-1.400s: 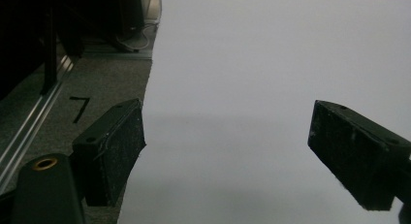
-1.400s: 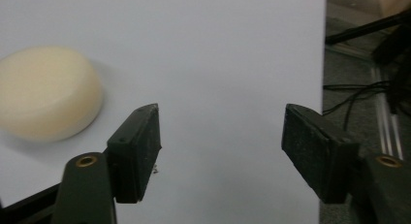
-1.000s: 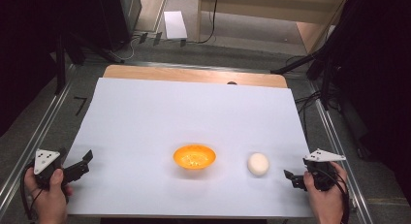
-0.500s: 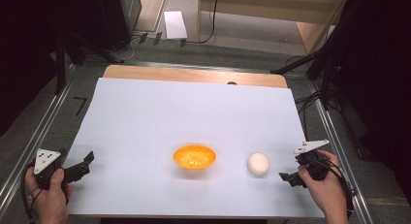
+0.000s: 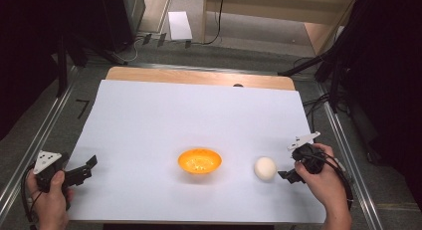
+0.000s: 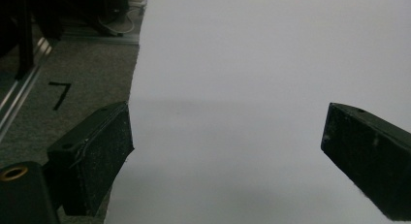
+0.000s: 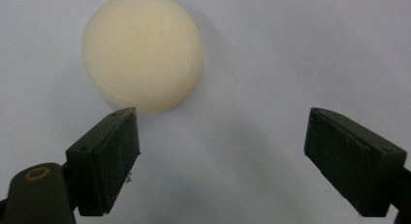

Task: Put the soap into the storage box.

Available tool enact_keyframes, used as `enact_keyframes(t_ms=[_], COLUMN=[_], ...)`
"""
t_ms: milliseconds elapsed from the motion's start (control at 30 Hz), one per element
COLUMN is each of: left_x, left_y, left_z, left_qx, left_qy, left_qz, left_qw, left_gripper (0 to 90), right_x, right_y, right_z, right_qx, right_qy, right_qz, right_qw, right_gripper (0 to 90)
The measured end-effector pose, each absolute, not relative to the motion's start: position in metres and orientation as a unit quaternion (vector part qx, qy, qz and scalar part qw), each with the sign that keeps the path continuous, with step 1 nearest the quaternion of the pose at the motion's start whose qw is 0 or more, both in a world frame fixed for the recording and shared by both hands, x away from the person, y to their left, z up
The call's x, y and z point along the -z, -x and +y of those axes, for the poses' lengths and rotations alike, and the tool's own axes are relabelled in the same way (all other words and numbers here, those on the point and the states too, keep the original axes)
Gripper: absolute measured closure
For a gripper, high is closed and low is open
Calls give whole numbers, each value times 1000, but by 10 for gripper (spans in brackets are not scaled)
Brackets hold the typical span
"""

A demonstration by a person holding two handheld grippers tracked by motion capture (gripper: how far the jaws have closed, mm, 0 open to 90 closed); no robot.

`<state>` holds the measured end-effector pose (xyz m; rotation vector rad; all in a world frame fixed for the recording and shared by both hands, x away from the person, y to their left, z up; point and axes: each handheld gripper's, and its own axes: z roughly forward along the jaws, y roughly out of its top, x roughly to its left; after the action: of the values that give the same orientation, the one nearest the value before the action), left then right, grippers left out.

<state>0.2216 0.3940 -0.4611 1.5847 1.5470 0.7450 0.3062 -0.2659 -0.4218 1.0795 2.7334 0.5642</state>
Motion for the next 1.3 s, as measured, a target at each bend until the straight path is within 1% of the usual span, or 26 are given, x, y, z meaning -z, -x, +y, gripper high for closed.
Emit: enact_keyframes(t_ms=[167, 533, 933, 1200, 1300], left_x=[461, 461, 461, 461, 461], left_y=[-220, -221, -222, -222, -222], left_z=[391, 388, 388, 388, 387], left_qx=[-308, -310, -310, -310, -310], left_qy=[-631, -637, -637, -638, -638], left_qz=[597, 600, 600, 601, 601], left_qw=[389, 373, 372, 369, 368], left_gripper=[45, 58, 66, 66, 66], right_x=[425, 425, 437, 443, 446], right_y=[-309, -308, -313, -316, -319], right_z=[-259, -245, -216, -207, -206], right_qx=[-184, -185, -170, -170, -168], right_qy=[-349, -325, -290, -292, -293], right_qz=[916, 926, 941, 941, 941], right_qw=[69, 52, 25, 33, 30], right_gripper=[130, 135, 188, 234, 239])
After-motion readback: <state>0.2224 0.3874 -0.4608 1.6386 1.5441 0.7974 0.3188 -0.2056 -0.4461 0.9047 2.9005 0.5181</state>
